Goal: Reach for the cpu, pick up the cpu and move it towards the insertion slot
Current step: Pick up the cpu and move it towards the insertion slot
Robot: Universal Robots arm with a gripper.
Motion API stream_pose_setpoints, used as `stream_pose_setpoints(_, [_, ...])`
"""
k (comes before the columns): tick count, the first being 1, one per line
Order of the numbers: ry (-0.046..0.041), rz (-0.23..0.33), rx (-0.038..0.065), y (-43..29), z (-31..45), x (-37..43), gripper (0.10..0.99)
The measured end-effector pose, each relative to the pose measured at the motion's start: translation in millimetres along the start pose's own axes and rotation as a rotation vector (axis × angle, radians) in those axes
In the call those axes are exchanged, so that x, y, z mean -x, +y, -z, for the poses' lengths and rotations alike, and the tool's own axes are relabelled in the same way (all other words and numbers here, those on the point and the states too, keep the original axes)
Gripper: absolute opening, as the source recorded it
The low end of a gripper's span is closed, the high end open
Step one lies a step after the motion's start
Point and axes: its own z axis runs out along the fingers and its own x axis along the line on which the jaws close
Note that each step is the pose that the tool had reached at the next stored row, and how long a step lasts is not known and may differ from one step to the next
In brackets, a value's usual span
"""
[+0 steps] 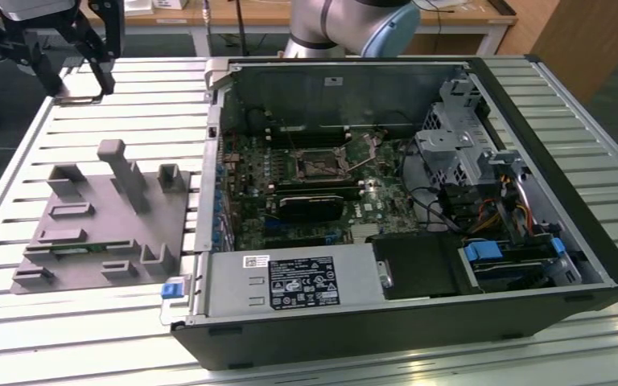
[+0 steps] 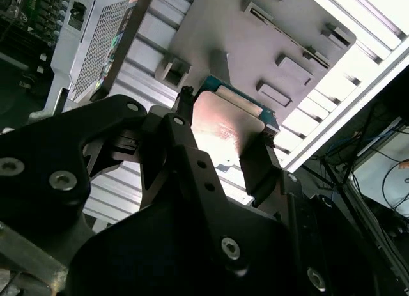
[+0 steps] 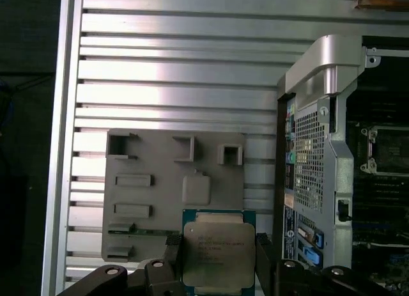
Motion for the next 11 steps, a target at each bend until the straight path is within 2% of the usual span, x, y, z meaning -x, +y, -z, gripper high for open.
stream_pose_setpoints(11, [0.0, 0.0, 0.0, -0.4, 0.1, 18.6, 0.541])
